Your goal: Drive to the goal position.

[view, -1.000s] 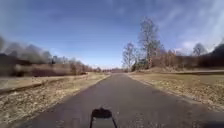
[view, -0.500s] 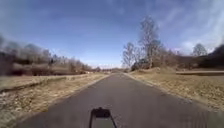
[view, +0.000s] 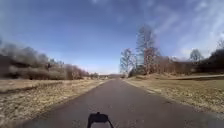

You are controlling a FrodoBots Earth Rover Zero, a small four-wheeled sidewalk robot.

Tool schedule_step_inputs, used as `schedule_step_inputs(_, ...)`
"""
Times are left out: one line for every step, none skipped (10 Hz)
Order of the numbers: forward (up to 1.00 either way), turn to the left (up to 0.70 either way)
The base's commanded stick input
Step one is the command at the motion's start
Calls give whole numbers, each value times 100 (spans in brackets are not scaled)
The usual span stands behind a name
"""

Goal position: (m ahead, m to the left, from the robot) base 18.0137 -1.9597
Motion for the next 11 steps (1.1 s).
schedule_step_inputs(85, 0)
schedule_step_inputs(85, 0)
schedule_step_inputs(85, 0)
schedule_step_inputs(85, 0)
schedule_step_inputs(85, 0)
schedule_step_inputs(85, 0)
schedule_step_inputs(85, 0)
schedule_step_inputs(85, 0)
schedule_step_inputs(85, 0)
schedule_step_inputs(85, 0)
schedule_step_inputs(85, 0)
